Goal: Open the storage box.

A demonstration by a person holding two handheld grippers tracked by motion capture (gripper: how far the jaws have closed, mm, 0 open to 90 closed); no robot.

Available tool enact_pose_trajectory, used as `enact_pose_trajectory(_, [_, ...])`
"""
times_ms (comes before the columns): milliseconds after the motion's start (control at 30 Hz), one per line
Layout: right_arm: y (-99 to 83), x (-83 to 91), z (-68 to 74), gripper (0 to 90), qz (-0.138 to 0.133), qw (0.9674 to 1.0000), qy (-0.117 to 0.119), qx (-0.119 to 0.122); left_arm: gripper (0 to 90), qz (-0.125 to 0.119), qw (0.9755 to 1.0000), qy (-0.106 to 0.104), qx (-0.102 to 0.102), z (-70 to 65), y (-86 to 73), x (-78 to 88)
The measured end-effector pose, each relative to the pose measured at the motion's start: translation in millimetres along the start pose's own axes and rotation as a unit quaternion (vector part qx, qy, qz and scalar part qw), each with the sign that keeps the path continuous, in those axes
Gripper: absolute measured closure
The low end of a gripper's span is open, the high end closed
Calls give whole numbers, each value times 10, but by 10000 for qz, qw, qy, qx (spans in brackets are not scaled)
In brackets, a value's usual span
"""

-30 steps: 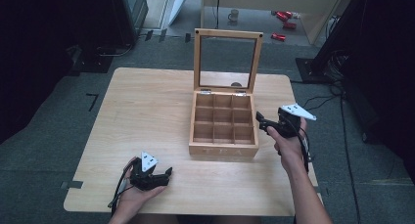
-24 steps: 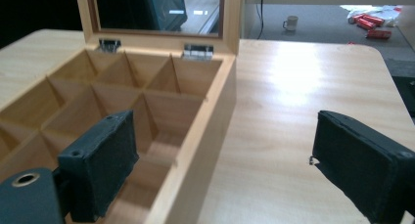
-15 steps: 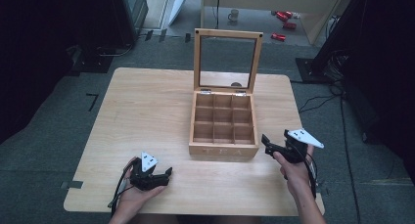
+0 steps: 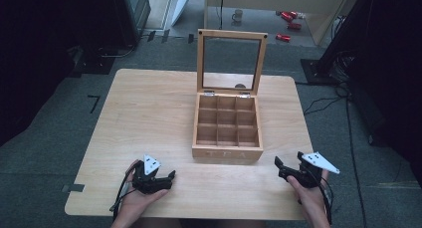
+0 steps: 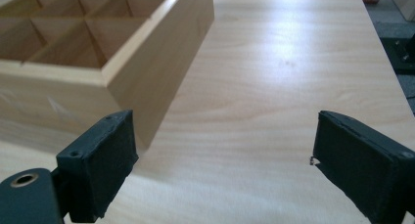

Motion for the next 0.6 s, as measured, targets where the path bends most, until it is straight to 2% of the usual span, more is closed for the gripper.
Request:
enact_pose_trajectory(367, [-358, 95, -150, 90, 384, 9990, -183, 152, 185, 0, 10000, -1, 3, 0, 0, 0])
enact_pose_trajectory(567, [-575, 145, -279, 93, 790, 9954, -427, 347, 185, -5, 10000, -10, 21, 0, 0, 2])
enact_pose_trajectory(600, [-614, 149, -299, 94, 874, 9946, -473, 312, 185, -3, 10000, -6, 18, 0, 0, 2])
Point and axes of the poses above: each handheld gripper's, and its own axes: x roughly backward along the jaws, y roughly out of its top, z roughly to its left, the point moved 10 cm from there along -x, roughly forward along the jaws
